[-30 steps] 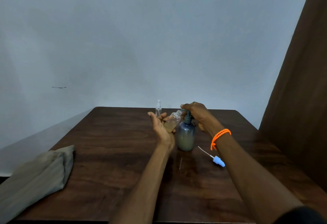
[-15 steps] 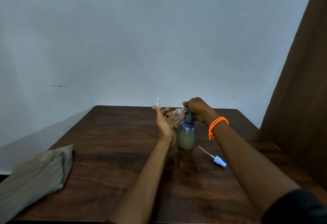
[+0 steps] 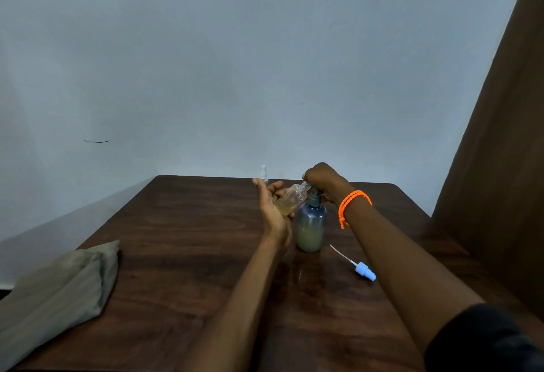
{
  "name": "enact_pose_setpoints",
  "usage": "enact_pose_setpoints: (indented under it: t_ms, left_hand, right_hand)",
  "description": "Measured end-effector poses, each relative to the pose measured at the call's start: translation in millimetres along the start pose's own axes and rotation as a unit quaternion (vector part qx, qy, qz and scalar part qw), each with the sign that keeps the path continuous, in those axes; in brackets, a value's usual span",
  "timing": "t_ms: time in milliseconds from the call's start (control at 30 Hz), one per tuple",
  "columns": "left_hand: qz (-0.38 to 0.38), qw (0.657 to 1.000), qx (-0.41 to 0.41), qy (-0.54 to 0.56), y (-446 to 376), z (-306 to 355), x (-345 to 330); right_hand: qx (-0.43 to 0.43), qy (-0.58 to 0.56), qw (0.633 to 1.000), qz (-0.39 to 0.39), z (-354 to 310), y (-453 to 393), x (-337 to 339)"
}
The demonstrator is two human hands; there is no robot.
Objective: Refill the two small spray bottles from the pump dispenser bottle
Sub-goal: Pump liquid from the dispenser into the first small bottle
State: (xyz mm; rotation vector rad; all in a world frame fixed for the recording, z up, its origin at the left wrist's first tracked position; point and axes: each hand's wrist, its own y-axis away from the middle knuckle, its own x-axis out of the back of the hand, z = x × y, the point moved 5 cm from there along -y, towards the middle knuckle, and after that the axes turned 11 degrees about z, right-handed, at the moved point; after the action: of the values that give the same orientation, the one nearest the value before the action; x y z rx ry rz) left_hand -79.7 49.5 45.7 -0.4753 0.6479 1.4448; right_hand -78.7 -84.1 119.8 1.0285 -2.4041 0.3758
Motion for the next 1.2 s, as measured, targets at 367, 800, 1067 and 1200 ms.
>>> enact_pose_setpoints:
  t_ms: [367, 800, 1067, 1200]
  left_hand:
    - [0.015, 1.000, 0.013, -0.011, 2, -1, 1]
    - [0.014, 1.000, 0.008, -0.022, -3, 7, 4]
    - [0.012, 1.000, 0.020, 0.000, 1, 5, 2]
    - [0.017, 1.000, 0.019, -0.004, 0, 0, 7]
  right_hand:
    - [-0.018, 0.001, 1.000, -0.011, 5, -6, -2]
    - [0.000, 0.035, 0.999, -0.015, 1, -4, -7]
    - [-0.006, 0.020, 1.000, -0.013, -5, 3, 0]
    - [-0.003, 0.009, 1.000, 0.002, 7, 2, -6]
